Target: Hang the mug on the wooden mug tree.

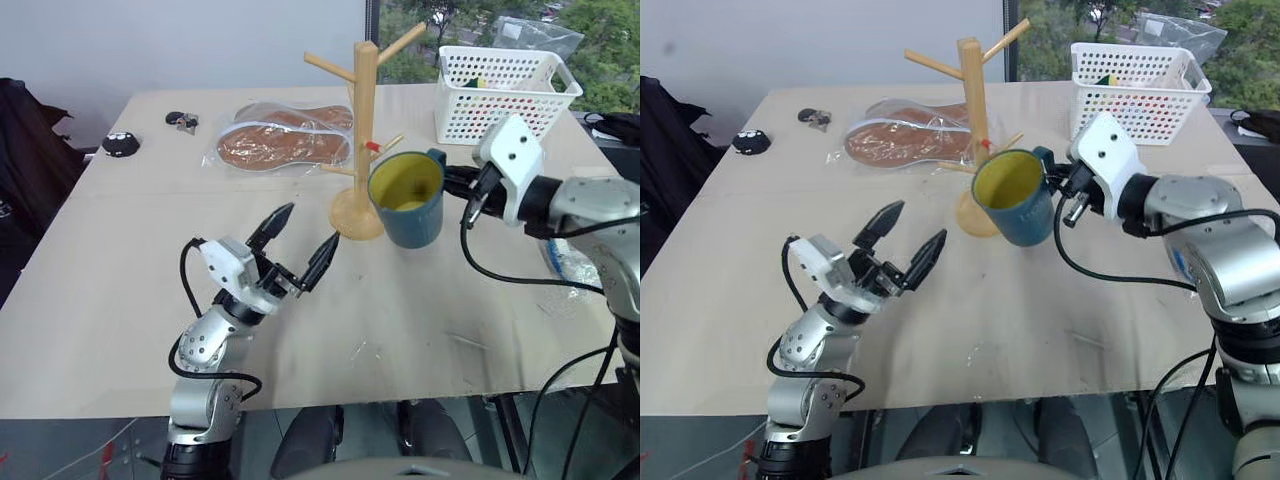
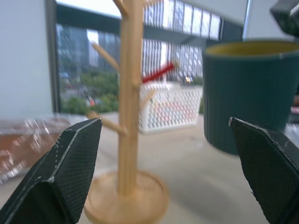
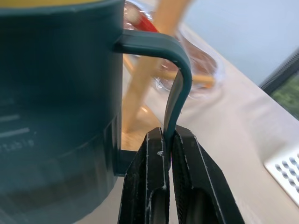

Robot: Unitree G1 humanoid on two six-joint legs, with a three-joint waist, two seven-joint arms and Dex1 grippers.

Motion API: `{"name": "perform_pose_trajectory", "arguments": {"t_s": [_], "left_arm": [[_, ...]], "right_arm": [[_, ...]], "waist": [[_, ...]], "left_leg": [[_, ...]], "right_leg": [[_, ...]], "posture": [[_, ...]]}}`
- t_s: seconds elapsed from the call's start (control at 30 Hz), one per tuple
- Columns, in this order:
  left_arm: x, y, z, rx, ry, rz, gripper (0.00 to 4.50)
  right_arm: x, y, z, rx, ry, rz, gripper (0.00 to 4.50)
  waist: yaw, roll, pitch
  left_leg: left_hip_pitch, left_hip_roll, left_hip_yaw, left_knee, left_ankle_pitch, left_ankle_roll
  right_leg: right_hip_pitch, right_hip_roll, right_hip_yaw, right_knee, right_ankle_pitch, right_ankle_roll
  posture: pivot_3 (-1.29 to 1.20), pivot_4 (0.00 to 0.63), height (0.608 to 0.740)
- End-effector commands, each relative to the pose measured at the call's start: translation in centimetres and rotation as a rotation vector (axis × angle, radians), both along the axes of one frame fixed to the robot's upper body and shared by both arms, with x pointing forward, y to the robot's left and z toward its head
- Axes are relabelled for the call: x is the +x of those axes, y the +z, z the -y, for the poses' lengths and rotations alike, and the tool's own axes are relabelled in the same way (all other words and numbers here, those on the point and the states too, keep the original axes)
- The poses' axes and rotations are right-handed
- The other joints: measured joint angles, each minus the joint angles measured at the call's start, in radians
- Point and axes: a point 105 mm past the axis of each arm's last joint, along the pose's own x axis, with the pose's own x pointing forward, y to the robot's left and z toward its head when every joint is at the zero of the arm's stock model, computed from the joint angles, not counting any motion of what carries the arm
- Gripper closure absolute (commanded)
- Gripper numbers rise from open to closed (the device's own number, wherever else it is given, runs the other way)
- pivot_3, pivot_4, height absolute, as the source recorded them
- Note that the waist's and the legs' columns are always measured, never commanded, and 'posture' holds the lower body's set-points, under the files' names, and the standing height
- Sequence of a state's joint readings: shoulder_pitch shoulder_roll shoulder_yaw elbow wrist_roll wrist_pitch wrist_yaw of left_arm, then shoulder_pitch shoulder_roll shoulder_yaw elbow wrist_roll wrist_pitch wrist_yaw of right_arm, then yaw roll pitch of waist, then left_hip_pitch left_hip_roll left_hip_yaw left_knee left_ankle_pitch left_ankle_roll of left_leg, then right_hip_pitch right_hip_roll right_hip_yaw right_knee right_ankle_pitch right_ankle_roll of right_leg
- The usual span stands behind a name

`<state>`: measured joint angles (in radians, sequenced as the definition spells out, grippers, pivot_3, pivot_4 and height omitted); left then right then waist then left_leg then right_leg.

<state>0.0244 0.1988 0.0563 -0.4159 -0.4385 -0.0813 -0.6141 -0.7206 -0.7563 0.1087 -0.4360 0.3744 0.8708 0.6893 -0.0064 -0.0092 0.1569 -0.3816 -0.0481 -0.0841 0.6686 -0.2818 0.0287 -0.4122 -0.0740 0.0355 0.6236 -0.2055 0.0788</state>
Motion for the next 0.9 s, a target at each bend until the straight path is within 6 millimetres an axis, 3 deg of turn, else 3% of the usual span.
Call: {"name": "perform_pose_trajectory", "arguments": {"t_s": [0.03, 0.9], "left_arm": [[-0.6, 1.2, -0.2, -0.04, 0.0, 0.065, 0.0], [-1.5, 1.0, 0.3, -0.06, -0.062, 0.069, 0.0]], "right_arm": [[0.4, 2.0, -0.3, -0.033, -0.011, 0.043, 4.41], [2.2, 3.6, -5.4, -0.126, 0.016, 0.046, 4.41]], "waist": [[-0.001, 0.0, 0.0], [-0.005, 0.001, 0.0]], "left_leg": [[0.0, 0.0, 0.0, 0.0, 0.0, 0.0], [-0.002, -0.001, -0.002, -0.001, 0.0, 0.0]], "right_leg": [[0.0, 0.0, 0.0, 0.0, 0.0, 0.0], [-0.002, -0.001, -0.002, 0.0, 0.0, 0.0]], "posture": [[0.0, 0.15, 0.74], [0.0, 0.15, 0.74]]}}
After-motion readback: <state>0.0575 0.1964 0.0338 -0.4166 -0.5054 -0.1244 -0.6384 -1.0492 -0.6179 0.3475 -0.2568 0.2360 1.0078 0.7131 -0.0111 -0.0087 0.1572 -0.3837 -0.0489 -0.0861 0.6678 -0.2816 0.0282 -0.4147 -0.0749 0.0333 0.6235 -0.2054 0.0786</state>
